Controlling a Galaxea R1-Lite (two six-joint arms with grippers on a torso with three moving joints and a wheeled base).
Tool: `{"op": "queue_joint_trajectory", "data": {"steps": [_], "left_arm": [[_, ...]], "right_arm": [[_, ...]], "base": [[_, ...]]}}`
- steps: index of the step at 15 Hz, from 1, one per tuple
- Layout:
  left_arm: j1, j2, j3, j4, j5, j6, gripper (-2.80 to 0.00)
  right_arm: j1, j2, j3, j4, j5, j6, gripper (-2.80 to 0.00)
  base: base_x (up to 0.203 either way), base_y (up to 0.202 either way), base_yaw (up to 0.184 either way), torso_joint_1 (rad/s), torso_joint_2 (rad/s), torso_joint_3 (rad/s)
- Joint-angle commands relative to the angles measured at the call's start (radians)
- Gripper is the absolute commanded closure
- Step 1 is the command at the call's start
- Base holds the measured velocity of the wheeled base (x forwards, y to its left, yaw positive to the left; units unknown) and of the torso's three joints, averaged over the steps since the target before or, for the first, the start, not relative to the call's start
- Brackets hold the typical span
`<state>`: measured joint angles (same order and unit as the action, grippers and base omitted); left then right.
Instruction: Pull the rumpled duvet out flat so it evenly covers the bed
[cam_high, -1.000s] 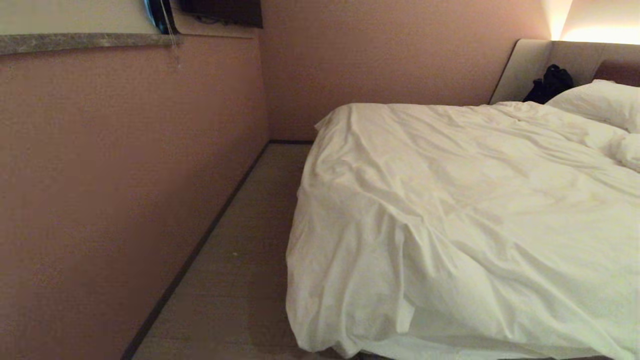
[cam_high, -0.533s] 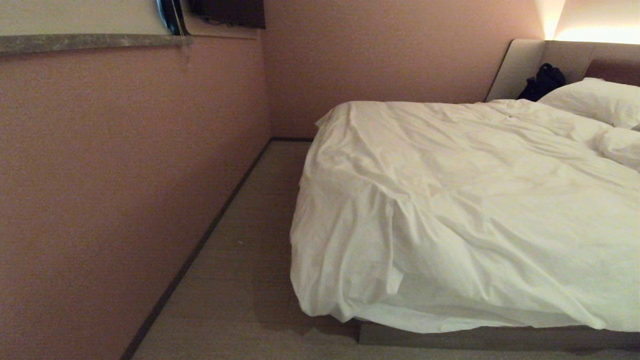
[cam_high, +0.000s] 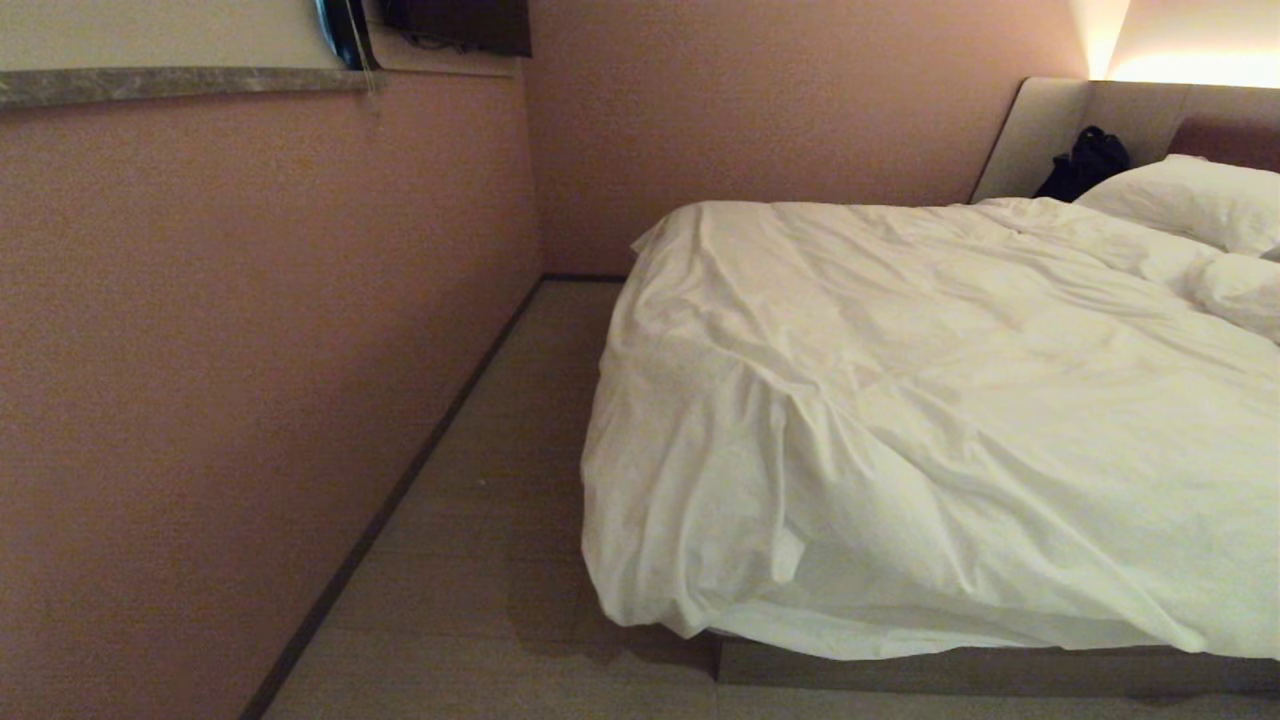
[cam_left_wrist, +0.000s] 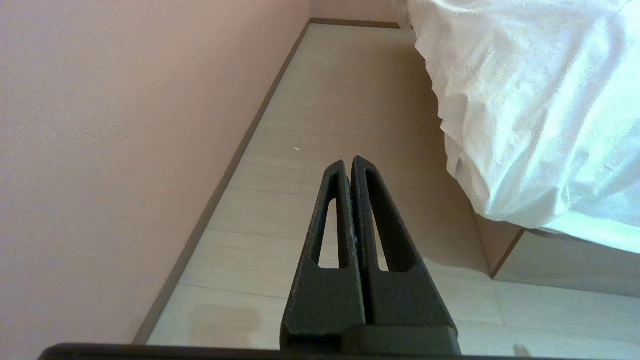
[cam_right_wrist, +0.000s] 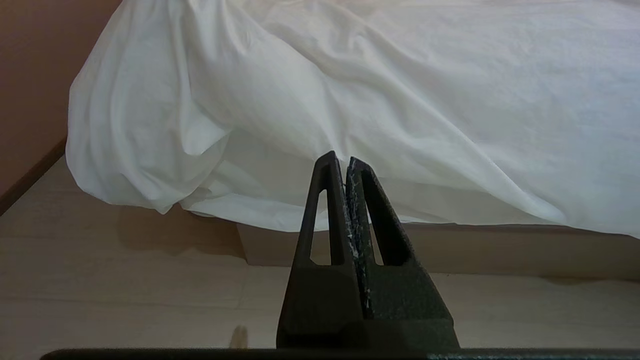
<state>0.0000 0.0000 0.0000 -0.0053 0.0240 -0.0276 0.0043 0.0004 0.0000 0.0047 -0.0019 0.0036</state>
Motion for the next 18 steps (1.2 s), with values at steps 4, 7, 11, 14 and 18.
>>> {"op": "queue_joint_trajectory", "data": {"steps": [4,7,11,14,18], "left_arm": [[0.0,0.0,-0.003,0.016,-0.007,0.009,0.0],[0.0,0.015,-0.005,0.017,-0.007,0.012,0.0],[0.002,0.009,-0.009,0.015,-0.009,0.012,0.0],[0.0,0.001,0.0,0.0,-0.004,0.005,0.0],[0.0,0.0,0.0,-0.001,-0.001,0.005,0.0]], "right_arm": [[0.0,0.0,0.0,0.0,0.0,-0.001,0.0],[0.0,0.0,0.0,0.0,0.0,-0.001,0.0],[0.0,0.0,0.0,0.0,0.0,-0.001,0.0],[0.0,0.0,0.0,0.0,0.0,-0.001,0.0],[0.0,0.0,0.0,0.0,0.001,-0.003,0.0]], "base": [[0.0,0.0,0.0,0.0,0.0,0.0],[0.0,0.0,0.0,0.0,0.0,0.0],[0.0,0.0,0.0,0.0,0.0,0.0],[0.0,0.0,0.0,0.0,0.0,0.0],[0.0,0.0,0.0,0.0,0.0,0.0]]}}
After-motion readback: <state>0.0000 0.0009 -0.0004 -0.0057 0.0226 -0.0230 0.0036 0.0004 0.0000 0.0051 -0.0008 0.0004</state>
